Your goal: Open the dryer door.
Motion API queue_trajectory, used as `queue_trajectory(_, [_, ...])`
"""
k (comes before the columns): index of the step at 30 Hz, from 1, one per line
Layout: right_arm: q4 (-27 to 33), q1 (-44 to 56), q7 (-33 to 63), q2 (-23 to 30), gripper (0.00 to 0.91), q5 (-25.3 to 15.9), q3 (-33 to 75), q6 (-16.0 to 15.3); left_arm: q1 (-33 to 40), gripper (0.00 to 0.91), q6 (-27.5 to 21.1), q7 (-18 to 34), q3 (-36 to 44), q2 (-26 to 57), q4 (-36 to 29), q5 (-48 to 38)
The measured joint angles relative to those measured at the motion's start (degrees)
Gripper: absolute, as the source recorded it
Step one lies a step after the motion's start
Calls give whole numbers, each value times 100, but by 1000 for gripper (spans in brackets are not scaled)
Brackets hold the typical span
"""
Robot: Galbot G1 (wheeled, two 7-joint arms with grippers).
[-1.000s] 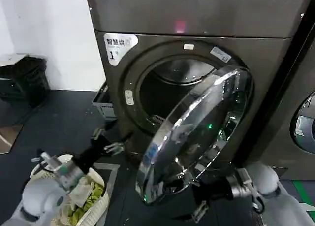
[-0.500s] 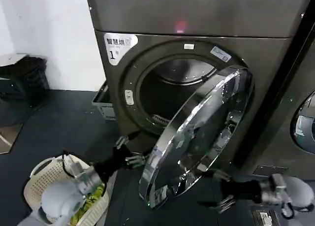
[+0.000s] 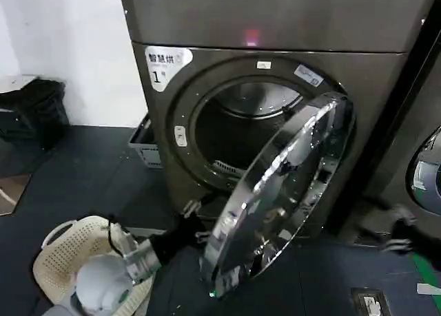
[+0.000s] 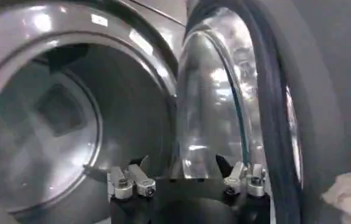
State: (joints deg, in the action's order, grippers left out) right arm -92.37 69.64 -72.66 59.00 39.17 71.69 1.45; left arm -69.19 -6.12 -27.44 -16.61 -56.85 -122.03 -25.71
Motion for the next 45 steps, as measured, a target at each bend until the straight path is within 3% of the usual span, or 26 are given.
queue_trajectory(5, [-122, 88, 1001, 148, 907, -21, 641, 255, 13, 907, 5, -1, 212, -58, -73, 23])
queue_trajectory(9, [-263, 169, 1775, 285, 907, -56, 1009, 200, 56, 907, -16, 7, 402, -56, -126, 37])
queue_trajectory(13, [-412, 297, 2883, 333, 907, -329, 1381, -80, 79, 907, -6, 15, 656, 0, -164, 82])
queue_trajectory(17, [-449, 429, 3889, 338, 907, -668, 1680, -111, 199, 907, 6, 65, 914, 35, -165, 70])
queue_trajectory(25, [-431, 608, 5601, 375, 907, -1153, 2145, -731, 587, 907, 20, 135, 1625, 2, 36, 59])
queue_trajectory(31, [-456, 784, 6085, 410, 907, -1212, 2501, -940, 936, 907, 20, 206, 2129, -167, 224, 67])
queue_trajectory(45, [-577, 1306, 6446, 280, 907, -1260, 3612, -857, 1916, 907, -1, 483, 3180, -851, 1037, -7])
